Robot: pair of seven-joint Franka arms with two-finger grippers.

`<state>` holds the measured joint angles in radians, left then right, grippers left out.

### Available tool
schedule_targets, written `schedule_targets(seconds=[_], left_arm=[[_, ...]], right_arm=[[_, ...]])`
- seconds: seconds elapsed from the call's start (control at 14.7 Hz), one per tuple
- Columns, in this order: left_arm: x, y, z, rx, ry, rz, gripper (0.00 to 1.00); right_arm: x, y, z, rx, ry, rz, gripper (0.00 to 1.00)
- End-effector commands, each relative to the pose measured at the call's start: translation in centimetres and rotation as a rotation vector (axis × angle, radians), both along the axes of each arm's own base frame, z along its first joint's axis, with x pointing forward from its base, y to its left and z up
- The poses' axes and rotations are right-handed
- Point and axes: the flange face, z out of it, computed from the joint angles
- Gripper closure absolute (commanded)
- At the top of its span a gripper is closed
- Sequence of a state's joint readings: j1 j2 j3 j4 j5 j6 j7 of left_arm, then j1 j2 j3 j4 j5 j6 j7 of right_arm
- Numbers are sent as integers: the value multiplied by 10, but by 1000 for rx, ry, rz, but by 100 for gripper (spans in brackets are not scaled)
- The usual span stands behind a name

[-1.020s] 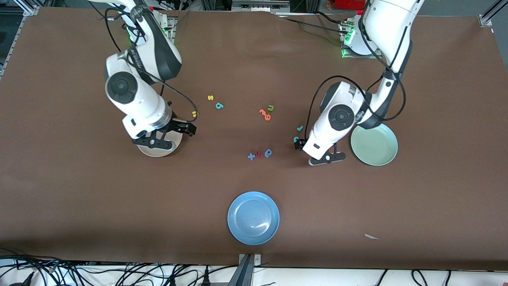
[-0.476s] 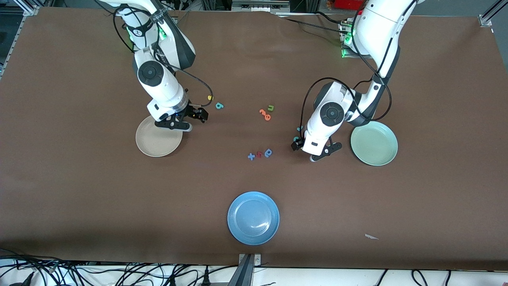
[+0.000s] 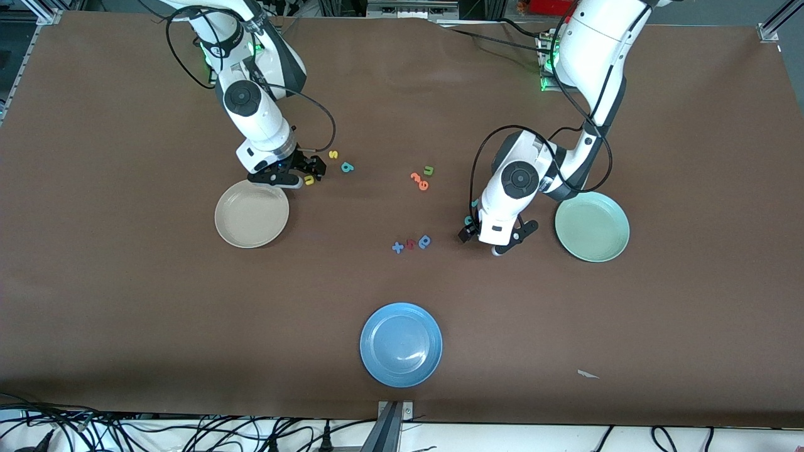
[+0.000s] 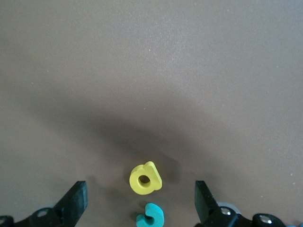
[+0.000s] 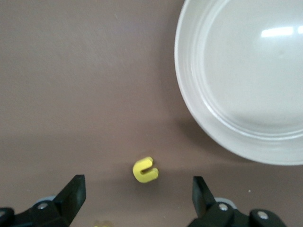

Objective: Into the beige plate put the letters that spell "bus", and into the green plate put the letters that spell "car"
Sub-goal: 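Grasp the yellow u with the right gripper while the left gripper grasps yellow a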

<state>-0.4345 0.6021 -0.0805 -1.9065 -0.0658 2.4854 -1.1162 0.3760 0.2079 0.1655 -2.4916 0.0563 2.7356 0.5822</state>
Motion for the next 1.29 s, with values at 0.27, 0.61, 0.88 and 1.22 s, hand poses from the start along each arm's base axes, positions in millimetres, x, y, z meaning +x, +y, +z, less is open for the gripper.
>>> schedule_targets(seconds=[0.27, 0.61, 0.88, 1.22], left_arm=[[-5, -13, -14, -4, -4, 43, 7], [-1, -9, -13, -6, -8, 33, 30], [0, -7, -13, 1, -11, 24, 35], [1, -3, -14, 0, -12, -6, 36]], right_arm=[[-10, 7, -38, 24, -22, 26, 0], [-13, 7, -50, 26, -24, 40, 27], [-13, 8, -48, 25, -26, 51, 67], [-10, 9, -38, 24, -35, 66, 100]])
